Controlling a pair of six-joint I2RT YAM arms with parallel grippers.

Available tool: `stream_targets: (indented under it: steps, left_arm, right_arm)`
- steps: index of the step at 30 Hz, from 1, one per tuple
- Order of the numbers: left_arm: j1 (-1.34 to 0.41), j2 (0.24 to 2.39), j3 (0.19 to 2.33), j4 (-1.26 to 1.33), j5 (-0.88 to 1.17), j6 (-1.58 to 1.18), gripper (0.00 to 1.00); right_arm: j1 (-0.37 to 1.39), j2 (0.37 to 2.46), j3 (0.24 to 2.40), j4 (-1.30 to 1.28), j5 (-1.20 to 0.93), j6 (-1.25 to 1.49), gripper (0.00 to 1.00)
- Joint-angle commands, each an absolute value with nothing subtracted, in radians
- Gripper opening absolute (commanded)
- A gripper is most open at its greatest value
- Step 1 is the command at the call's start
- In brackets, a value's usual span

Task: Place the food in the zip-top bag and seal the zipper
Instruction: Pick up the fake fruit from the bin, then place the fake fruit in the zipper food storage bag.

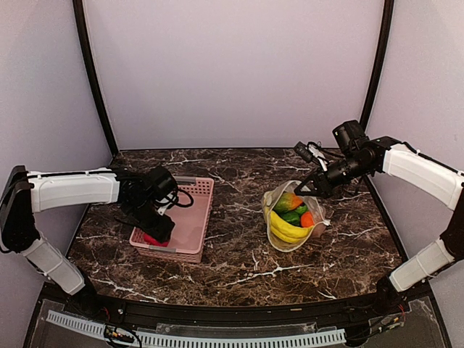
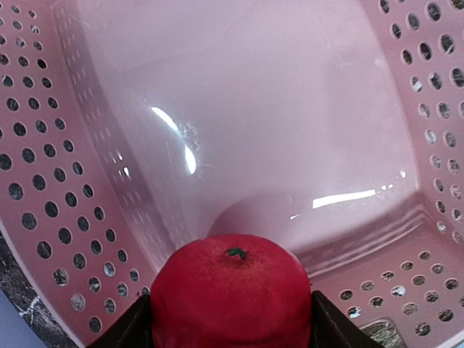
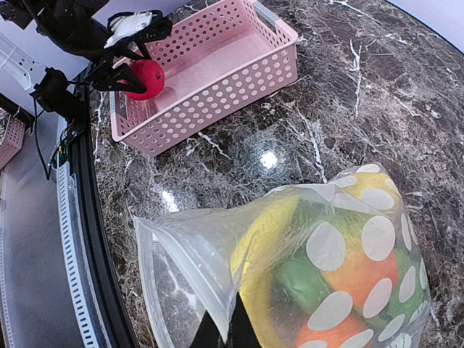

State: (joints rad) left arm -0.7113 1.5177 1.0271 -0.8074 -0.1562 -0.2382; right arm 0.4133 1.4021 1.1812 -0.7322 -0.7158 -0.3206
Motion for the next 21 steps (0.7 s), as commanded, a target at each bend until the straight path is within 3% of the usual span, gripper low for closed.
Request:
stream_targets:
  steps: [1,11,21]
  left_arm:
    - [-0.719,1.435,1.116,-0.850,-0.122,-0.209,0.52]
    - [-0.873,1.386,1.282,-0.652,-0.104,-0.239,0.50]
    - [-1.103,1.562,1.431,-0.310,-0.080,-0.234,0.47]
  right_arm:
    - [0.416,1.395,1.180,-0.711,-0.724,-0.329,0.00]
    - [0.415,1.422,1.220,-0.745,-0.729,-0.327,0.00]
    - [0.427,1.475,1.298,-0.837,-0.753,-0.330,0.00]
